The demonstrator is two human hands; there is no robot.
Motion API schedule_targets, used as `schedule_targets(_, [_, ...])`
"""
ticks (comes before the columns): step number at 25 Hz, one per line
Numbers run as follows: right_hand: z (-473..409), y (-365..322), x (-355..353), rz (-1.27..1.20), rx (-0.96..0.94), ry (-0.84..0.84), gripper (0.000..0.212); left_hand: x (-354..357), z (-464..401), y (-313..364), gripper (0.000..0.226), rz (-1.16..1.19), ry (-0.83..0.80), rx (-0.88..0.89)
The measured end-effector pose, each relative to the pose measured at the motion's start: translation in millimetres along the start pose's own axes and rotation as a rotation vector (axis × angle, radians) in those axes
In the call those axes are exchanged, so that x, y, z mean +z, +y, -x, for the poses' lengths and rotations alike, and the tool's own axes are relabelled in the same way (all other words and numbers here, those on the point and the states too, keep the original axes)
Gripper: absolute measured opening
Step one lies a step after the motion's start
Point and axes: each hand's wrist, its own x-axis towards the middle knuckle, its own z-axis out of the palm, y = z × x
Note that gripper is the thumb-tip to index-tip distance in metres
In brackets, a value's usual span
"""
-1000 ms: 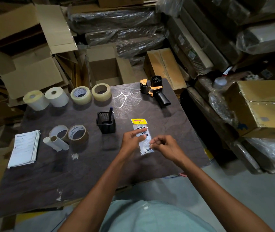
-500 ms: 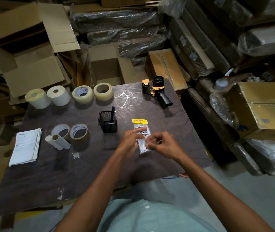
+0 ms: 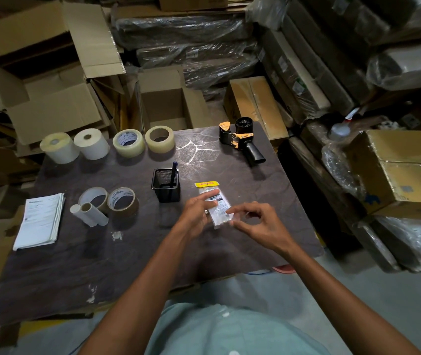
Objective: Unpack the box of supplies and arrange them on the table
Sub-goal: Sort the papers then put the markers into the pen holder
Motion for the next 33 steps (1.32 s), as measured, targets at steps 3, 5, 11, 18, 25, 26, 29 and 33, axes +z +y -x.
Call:
schedule_targets(3, [6, -2, -6, 0.197, -0.135, -0.055, 0.028, -2, -3, 4, 0.046, 0.033, 0.030, 0.014])
schedule_targets(5, [11, -3, -6, 0.299, -0.164, -0.100, 0.028, 0, -6, 5, 0.048, 0.051, 0.042, 0.024])
schedule_targets(11, [11, 2, 3, 0.534, -0.168, -0.127, 0.036, 9, -7, 2, 0.055, 0.147, 0.085, 0.140])
schedule_targets(18, [9, -2, 23, 0.534, -0.082, 0.002, 0.020, 28, -3, -10, 0.096, -0.081, 0.276, 0.450])
schedule_targets(25, [12, -10, 41, 0.483, -0.104, 0.095, 0.033, 46, -1, -1, 0.091, -0.098, 0.437, 0.574])
schedule_targets(26, [14, -10, 42, 0.528, -0.141, 0.071, 0.035, 46, -1, 1, 0.090, -0.043, 0.448, 0.540])
schedule_targets(29, [15, -9, 43, 0.493, -0.080, 0.006, 0.038, 43, 1, 2, 0.092, 0.107, 0.479, 0.483])
schedule_targets(33, [0, -11, 49, -0.347, 0.482, 0.164, 0.027, 43, 9, 1, 0.085, 0.070, 0.468, 0.576])
